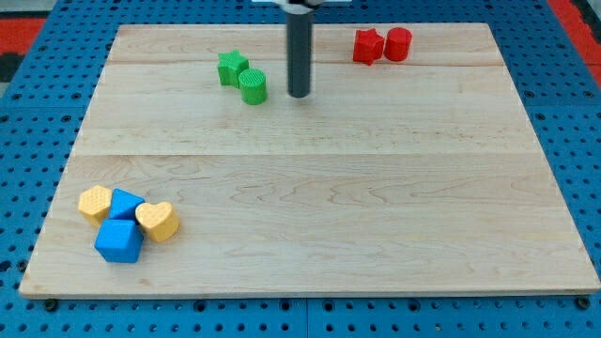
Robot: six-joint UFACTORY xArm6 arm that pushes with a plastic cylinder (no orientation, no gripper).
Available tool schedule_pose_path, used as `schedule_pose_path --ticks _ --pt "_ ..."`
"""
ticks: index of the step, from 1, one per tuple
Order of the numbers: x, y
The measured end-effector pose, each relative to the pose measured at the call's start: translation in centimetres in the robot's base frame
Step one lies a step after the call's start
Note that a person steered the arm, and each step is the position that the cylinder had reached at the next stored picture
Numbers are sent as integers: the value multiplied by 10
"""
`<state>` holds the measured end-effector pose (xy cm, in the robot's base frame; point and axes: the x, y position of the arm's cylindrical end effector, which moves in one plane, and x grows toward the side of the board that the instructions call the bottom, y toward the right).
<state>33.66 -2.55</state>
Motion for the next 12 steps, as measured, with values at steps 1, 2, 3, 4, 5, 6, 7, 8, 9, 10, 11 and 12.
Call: schedule_pose_path --ticks 1,2,3,4,5,6,7,8,9,10,11,12 --pt "20 -23" --pt "14 -78" --pt "-2 -64" --pt "-11 -13" --pt "-25 -52" --pt "-40 -73" --pt "-41 -16" --pt "-43 -1" --pt "-47 32" --pt "-49 57" --pt "-49 48" --pt "-49 46"
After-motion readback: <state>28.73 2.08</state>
